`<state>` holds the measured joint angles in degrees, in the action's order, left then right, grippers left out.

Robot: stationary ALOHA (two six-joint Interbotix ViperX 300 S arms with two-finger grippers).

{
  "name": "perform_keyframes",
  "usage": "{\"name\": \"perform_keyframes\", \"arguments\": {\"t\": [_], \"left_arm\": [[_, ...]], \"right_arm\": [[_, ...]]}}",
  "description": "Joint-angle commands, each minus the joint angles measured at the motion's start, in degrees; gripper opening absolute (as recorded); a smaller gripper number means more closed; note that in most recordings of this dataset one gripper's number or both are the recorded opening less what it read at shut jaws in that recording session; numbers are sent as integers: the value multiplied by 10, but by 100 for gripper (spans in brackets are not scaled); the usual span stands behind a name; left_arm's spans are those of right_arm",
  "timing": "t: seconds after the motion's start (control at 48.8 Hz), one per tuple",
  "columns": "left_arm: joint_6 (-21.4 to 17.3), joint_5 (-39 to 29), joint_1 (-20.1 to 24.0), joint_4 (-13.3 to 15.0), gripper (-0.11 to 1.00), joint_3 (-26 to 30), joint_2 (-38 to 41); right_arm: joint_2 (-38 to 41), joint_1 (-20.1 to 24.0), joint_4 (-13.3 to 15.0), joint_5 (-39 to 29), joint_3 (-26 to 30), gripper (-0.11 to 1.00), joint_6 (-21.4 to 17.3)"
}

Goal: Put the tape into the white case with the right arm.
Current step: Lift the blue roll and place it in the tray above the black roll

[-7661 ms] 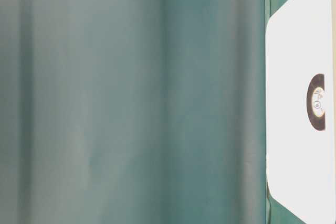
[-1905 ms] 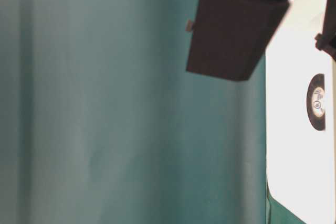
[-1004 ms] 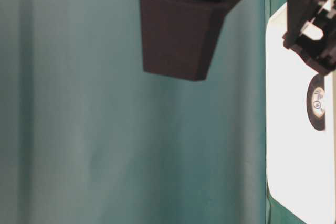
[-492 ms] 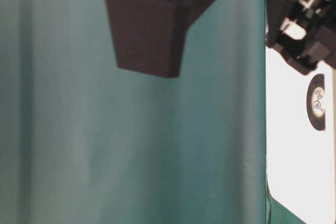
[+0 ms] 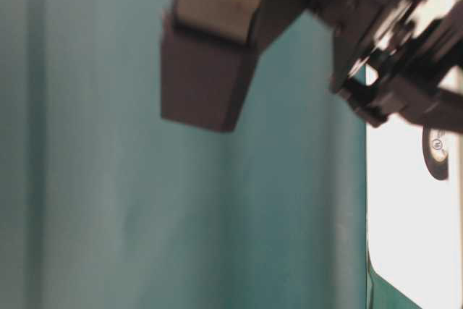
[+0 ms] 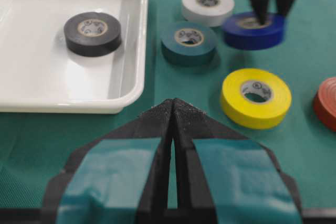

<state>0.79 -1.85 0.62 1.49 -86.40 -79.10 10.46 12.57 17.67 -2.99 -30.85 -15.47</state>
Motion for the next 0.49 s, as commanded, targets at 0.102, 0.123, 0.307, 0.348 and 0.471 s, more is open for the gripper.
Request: {"name": "perform_keyframes", "arguments": {"t": [0.102, 0.123, 0.307, 0.348, 0.471], "left_arm": [[0, 4, 2, 0, 0, 6, 5], [0, 4, 1, 0, 0, 6, 5], [0, 4, 1, -1, 0, 6, 5], [0, 4, 1, 0, 0, 6, 4], [0, 4, 1, 0, 0, 6, 4]], "right_arm": [[-47, -54, 6, -4, 12, 2, 1], [-50, -60, 7, -4, 11, 2, 1], [-55, -111, 14, -4, 9, 2, 3], [-55, -122, 18, -4, 8, 2, 3], [-55, -163, 31, -4, 7, 2, 3]]}}
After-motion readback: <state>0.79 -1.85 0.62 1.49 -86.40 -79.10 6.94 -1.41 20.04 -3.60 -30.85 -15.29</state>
